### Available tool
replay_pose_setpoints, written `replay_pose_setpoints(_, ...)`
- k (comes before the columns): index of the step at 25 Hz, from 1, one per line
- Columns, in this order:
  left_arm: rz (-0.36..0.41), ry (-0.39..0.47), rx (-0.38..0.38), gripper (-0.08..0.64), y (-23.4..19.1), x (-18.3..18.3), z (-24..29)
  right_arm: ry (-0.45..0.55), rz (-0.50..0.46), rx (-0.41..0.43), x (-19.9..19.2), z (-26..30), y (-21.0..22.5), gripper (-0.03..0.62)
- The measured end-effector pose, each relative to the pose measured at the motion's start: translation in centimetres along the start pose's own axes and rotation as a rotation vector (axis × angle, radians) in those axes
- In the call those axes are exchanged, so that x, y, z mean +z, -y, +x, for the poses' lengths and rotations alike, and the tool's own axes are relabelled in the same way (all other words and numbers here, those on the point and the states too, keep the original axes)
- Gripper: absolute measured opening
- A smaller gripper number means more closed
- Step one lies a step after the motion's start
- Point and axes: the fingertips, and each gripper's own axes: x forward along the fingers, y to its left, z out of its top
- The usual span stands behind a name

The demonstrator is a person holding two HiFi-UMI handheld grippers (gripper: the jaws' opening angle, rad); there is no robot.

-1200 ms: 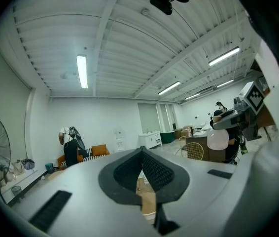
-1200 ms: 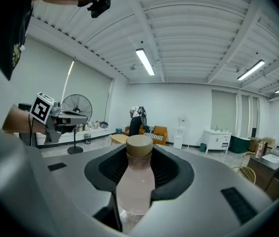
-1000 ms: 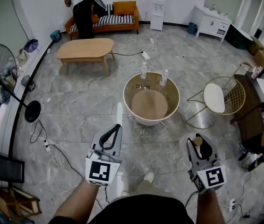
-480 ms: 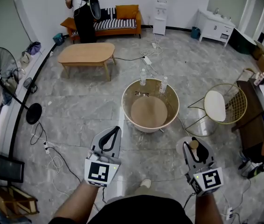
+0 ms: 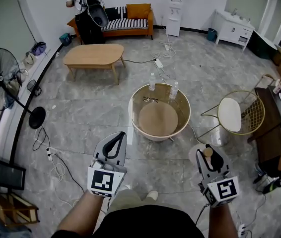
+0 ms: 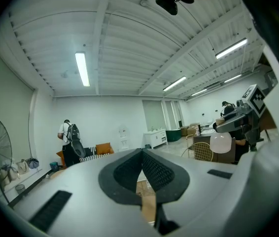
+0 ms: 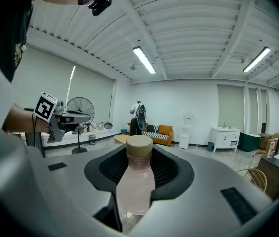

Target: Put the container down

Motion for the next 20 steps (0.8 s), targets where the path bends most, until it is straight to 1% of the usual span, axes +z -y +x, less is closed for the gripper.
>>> replay_pose_setpoints(6,0.008,0.043,-0.021,0.015,0.9,1.2,0.5,0.000,0.013,-0.016,0.0,-0.4,1.1,0.149)
replay_pose_setpoints(10,0.005,0.024,-0.031,0.015,0.8,0.9,1.0,0.007,0.007,-0.024,0.1,-0.5,0.9,0.149)
replay_pose_setpoints(14,0.005,0.047,-0.063,0.015,1.3,1.2,2.0,0.004,0.008,-0.035,0.1,-0.3,1.0,0.149)
replay_pose_setpoints(17,0.019,0.022,-0.075,0.015,0.9,0.9,3.0,0.003,0.011,-0.043,0.2,0.2,1.4,0.149)
replay_pose_setpoints(20,0.015,0.021,-0.090,0.015,0.7,0.9,4.0,0.003,0.016,-0.052,0.3,0.8,1.8,0.149)
